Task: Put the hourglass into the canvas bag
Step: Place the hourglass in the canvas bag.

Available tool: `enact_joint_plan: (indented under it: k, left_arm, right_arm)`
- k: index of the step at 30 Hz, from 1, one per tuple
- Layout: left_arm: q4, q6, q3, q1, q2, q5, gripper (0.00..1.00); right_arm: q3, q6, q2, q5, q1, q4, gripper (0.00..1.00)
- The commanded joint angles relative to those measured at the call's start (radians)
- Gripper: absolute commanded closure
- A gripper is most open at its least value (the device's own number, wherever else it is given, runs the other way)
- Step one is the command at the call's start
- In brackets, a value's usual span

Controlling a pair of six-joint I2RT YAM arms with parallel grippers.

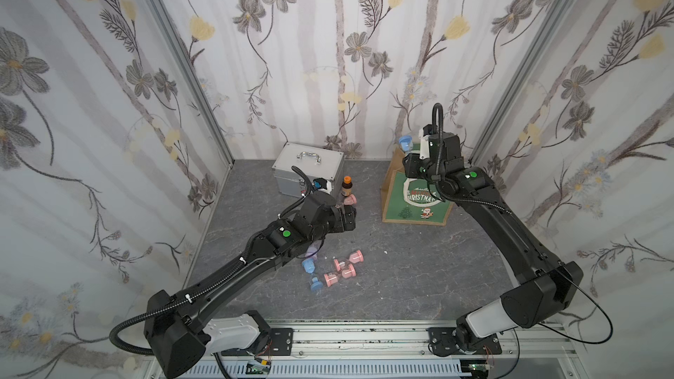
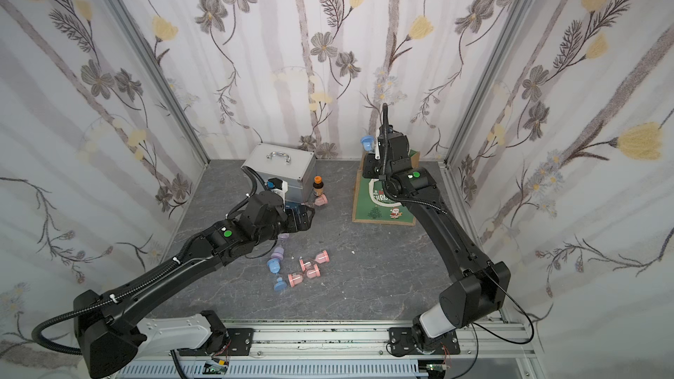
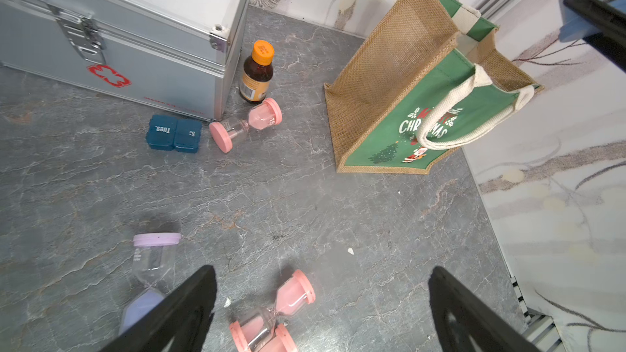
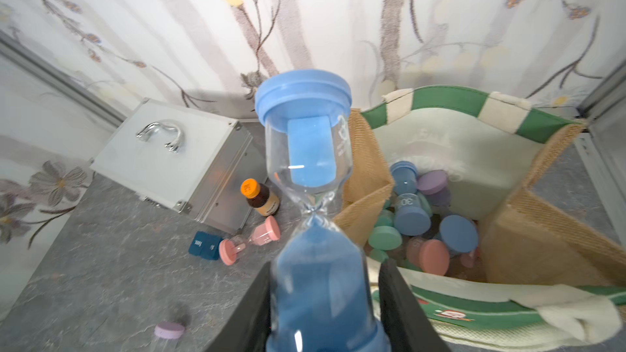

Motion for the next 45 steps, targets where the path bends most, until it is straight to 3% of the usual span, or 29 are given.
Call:
enact_joint_plan:
  k: [1, 9, 18, 22, 33, 41, 45]
  left_arm:
    - [0.021, 0.014, 0.021, -0.002, 0.017, 0.043, 0.0]
    - [0.067, 0.047, 0.048, -0.005, 0.092, 0.093, 0.0]
    - [0.139, 0.062, 0.071, -0.017, 0.173, 0.132, 0.0]
    - [0.15, 0.054, 0.089, -0.019, 0.209, 0.143, 0.0]
    - [0.153, 0.056, 0.082, -0.022, 0.222, 0.141, 0.0]
    - [0.149, 0.056, 0.073, -0.021, 0.203, 0.117, 0.0]
    - [0.159, 0.05, 0.058, -0.021, 0.189, 0.113, 0.0]
  right_arm:
    - [-0.003, 0.004, 0.009, 0.062, -0.037, -0.003, 0.81]
    - [0.014, -0.029, 0.111, 0.122, -0.109, 0.002, 0.81]
    - [0.109, -0.057, 0.285, 0.052, -0.163, -0.011, 0.81]
    - [0.141, -0.065, 0.357, -0.086, -0.189, -0.026, 0.8]
    - [0.055, -0.077, 0.45, -0.081, -0.191, -0.022, 0.72]
    - [0.02, -0.061, 0.354, -0.049, -0.171, -0.006, 0.41]
    - [0.027, -0.051, 0.294, -0.036, -0.152, -0.015, 0.32]
